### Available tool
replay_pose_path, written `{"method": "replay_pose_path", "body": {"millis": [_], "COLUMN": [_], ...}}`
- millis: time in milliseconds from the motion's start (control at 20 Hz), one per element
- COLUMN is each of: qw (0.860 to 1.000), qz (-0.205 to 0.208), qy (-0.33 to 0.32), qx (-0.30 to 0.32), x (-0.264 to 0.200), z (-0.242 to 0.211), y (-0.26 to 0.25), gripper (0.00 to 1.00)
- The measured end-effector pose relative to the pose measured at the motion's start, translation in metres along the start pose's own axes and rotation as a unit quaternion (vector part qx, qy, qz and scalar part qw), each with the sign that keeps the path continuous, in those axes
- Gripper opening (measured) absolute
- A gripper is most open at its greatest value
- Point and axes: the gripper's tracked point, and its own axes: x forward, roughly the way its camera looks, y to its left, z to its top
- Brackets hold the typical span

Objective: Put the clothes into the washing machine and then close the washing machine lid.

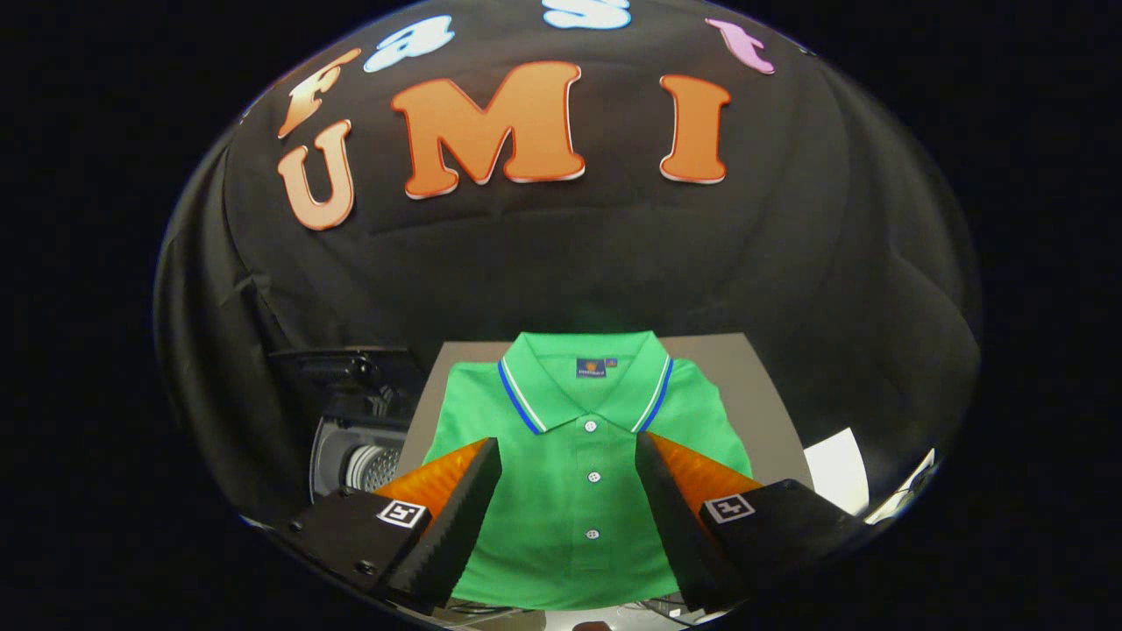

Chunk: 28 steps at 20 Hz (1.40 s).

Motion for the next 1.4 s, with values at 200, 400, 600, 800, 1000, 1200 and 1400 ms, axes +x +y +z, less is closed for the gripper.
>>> {"method": "replay_pose_path", "body": {"millis": [200, 400, 600, 800, 1000, 1200, 1400], "qw": [0.995, 0.985, 0.973, 0.967, 0.96, 0.961, 0.966], "qz": [-0.017, -0.021, -0.016, -0.01, -0.008, -0.001, 0.005], "qy": [0.099, 0.17, 0.23, 0.254, 0.279, 0.277, 0.257], "qx": [-0.005, 0.003, 0.022, 0.004, 0.002, -0.003, 0.014], "x": [0.019, 0.033, 0.043, 0.047, 0.048, 0.049, 0.047], "z": [-0.016, -0.031, -0.045, -0.046, -0.046, -0.046, -0.043], "y": [-0.008, -0.009, -0.011, -0.01, -0.011, -0.02, -0.024], "gripper": [0.99, 0.99, 0.99, 1.0, 1.0, 0.64, 0.21]}}
